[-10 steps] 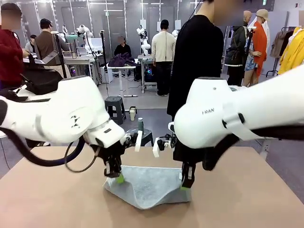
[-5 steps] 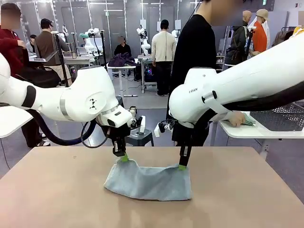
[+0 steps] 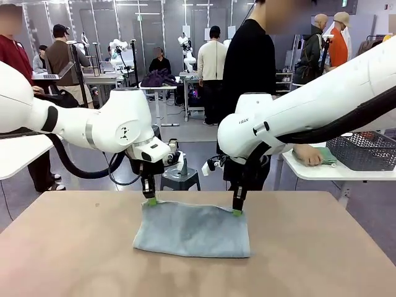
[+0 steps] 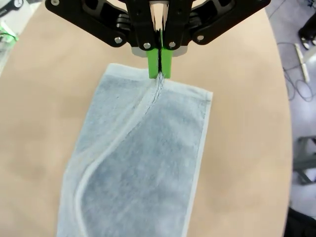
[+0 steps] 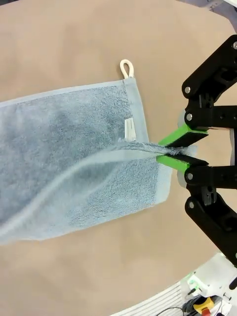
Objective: Fold the towels and place them in the basket.
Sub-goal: When a person lays out a Towel with hook on the table, fold it in half twice.
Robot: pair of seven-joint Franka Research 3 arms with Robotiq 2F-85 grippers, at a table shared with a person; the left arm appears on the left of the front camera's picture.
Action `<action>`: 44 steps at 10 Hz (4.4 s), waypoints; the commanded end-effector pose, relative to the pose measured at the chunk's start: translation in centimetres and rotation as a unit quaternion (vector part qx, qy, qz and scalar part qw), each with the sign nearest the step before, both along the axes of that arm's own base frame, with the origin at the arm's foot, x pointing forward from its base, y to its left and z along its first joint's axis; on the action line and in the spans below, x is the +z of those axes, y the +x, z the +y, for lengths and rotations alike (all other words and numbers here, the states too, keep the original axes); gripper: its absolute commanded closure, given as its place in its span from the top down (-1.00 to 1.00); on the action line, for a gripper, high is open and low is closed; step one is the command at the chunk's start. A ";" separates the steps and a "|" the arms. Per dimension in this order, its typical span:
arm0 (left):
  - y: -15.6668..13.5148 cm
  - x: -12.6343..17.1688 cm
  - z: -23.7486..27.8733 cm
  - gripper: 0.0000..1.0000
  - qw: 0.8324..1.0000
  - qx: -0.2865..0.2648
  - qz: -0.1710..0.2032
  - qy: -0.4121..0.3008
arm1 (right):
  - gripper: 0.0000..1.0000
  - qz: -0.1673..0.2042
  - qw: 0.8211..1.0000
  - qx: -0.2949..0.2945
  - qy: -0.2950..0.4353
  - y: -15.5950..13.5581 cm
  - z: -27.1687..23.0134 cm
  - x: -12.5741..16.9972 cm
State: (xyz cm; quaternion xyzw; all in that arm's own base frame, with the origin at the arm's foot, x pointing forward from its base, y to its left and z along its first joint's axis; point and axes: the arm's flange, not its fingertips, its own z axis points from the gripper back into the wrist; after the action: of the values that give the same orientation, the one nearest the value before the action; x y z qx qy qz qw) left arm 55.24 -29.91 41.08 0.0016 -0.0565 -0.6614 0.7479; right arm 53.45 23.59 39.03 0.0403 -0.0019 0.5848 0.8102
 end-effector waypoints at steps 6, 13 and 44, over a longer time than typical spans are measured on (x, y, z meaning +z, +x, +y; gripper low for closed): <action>2.6 -1.5 0.0 -0.96 0.999 0.043 -0.002 0.026 | -0.78 -0.003 0.999 -0.027 -0.022 1.0 0.6 -0.5; 2.4 -1.6 0.9 -0.96 1.000 0.007 0.012 0.012 | -0.78 -0.005 1.000 0.013 0.008 1.1 0.3 -0.7; -12.8 -2.6 14.4 1.00 0.988 0.062 -0.032 -0.138 | 1.00 -0.030 0.941 -0.330 0.066 -2.2 -0.2 -1.0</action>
State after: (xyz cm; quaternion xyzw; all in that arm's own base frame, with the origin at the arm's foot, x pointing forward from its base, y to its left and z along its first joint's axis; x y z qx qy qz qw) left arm 44.37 -17.17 38.34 -0.0696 -0.1369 -0.6024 0.7833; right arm 52.24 22.58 38.77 0.0852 -0.0592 0.3402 0.9346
